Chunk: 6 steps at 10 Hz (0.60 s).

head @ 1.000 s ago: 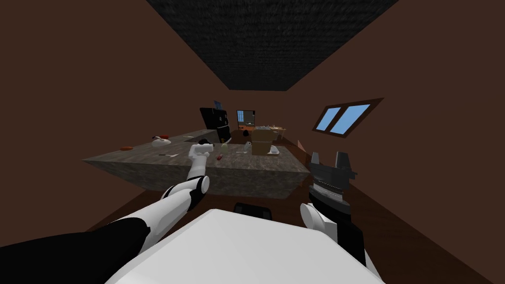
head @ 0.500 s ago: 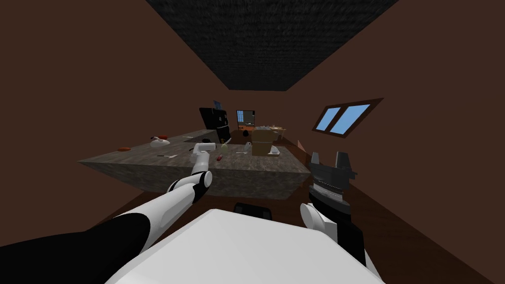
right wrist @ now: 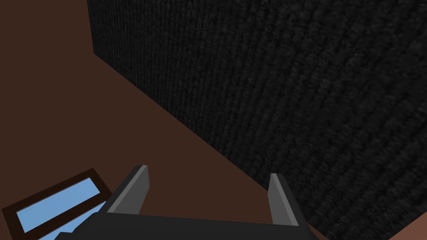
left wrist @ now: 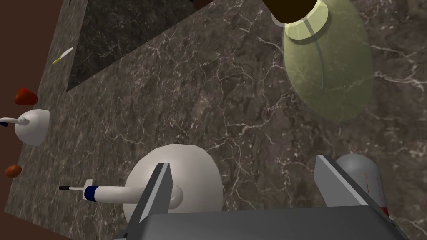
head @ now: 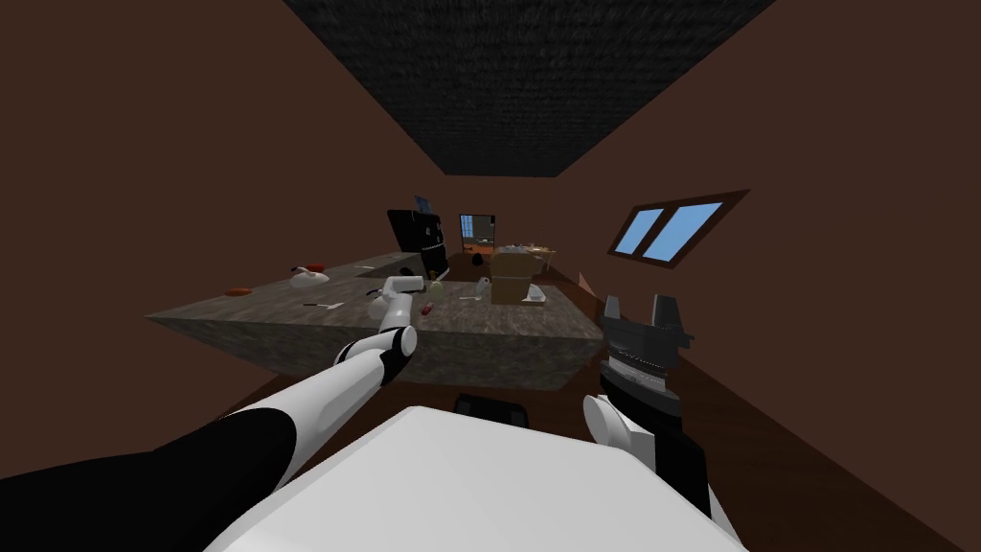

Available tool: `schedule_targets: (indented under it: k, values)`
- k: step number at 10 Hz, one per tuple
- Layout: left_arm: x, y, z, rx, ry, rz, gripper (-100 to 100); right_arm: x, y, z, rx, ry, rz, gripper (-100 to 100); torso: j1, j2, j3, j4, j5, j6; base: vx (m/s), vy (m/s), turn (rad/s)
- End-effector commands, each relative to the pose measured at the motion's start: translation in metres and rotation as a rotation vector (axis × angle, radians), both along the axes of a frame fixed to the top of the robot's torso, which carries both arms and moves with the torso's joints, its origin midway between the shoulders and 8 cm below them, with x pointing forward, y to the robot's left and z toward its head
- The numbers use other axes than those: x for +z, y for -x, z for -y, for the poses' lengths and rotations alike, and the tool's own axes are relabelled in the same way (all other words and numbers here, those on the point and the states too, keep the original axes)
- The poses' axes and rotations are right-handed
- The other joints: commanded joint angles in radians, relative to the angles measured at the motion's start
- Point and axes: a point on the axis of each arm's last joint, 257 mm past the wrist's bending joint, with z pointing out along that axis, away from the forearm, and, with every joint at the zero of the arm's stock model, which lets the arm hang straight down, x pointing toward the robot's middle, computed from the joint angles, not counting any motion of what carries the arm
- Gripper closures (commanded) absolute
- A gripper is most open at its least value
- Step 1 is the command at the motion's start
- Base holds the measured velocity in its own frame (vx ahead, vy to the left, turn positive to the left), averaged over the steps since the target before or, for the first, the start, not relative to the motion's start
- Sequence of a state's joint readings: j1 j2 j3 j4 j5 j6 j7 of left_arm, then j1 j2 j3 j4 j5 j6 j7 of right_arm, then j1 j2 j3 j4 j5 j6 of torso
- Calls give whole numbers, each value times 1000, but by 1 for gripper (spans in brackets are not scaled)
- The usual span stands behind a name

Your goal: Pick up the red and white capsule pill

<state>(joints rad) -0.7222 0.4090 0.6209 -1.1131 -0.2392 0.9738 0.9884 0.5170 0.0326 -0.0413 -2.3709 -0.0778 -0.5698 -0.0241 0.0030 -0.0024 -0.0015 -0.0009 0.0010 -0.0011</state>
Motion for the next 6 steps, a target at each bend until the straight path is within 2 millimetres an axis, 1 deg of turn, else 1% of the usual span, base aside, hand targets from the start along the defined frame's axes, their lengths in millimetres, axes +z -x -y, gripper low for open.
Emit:
schedule_targets:
  k: [1,2,3,4,5,6]
  values:
    - [-9,-4,13,15,57,-36,-100,0,0,0,0,0,0,0,0,0,0,0,0,0,37,45,11]
    - [-29,4,18,19,87,-90,-100,0,0,0,0,0,0,0,0,0,0,0,0,0,35,35,-1]
    - [-29,-1,29,27,118,-104,-100,0,0,0,0,0,0,0,0,0,0,0,0,0,39,47,17]
    - [-45,7,33,32,144,-154,-100,0,0,0,0,0,0,0,0,0,0,0,0,0,39,43,2]
    - [-50,9,35,31,149,-165,-100,0,0,0,0,0,0,0,0,0,0,0,0,0,19,19,-5]
    - [-56,9,49,40,185,-202,-100,0,0,0,0,0,0,0,-1,1,1,0,0,0,41,32,23]
